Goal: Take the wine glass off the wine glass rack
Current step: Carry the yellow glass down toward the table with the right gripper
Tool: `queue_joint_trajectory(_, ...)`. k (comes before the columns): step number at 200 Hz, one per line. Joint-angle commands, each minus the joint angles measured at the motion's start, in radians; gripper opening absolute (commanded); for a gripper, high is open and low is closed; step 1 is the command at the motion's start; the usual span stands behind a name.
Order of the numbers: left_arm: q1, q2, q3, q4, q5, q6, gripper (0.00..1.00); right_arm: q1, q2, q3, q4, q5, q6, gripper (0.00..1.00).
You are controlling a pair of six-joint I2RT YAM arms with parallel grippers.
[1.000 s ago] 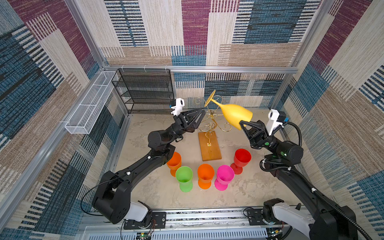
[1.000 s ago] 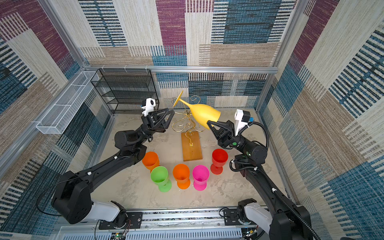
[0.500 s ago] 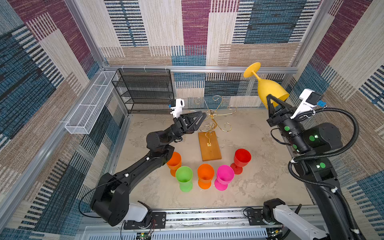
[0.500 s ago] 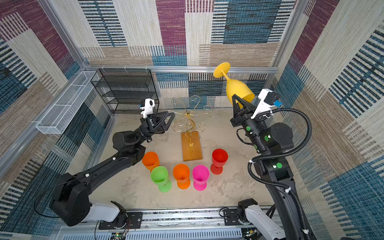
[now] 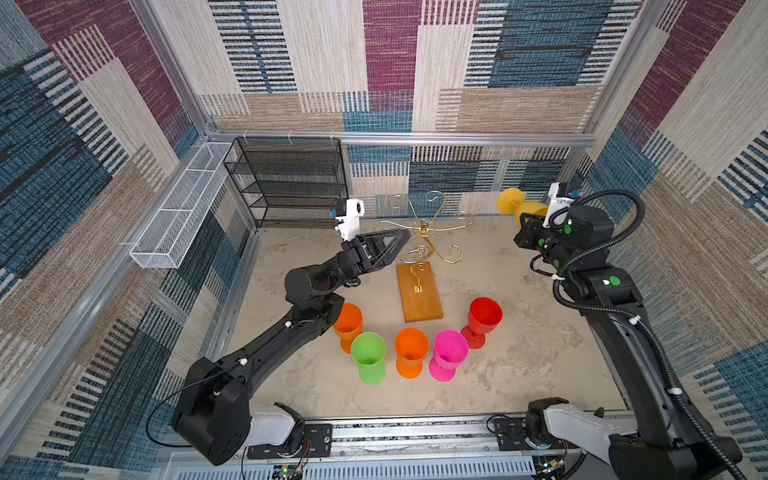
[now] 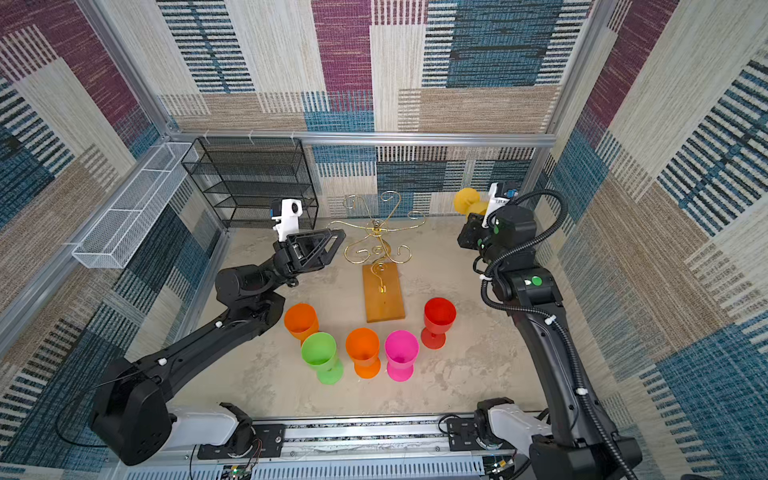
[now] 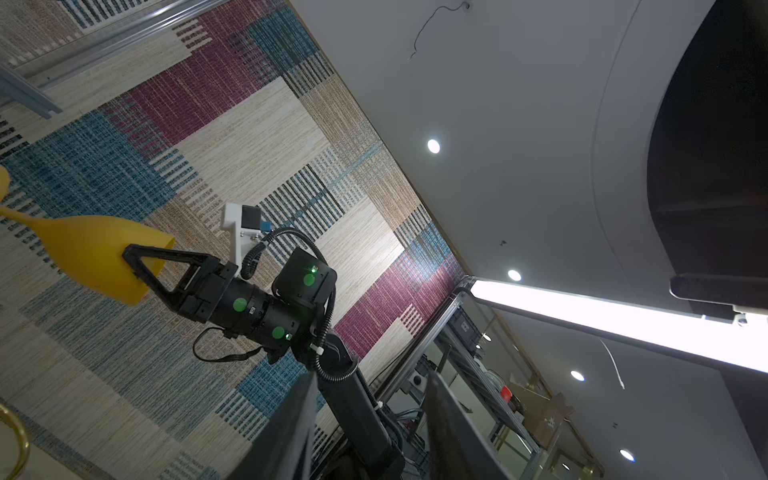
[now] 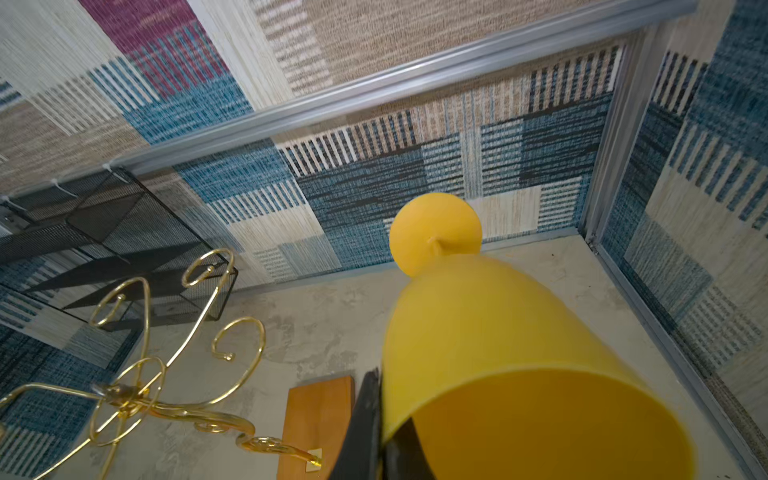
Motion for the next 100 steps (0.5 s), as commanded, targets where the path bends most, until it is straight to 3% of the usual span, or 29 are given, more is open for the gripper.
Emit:
queue_joint_trajectory(1, 0.000, -0.039, -0.008, -0.053, 0.032, 0.076, 0.45, -0.007, 0.026, -0.023, -0.019, -0.080, -0.020, 0.00)
queue_joint_trajectory(100, 0.000, -0.169, -0.025, -0.347, 0.050, 0.290, 0.45, -0.008, 0.160, -0.063, -0.105, -0.152, -0.087, 0.00)
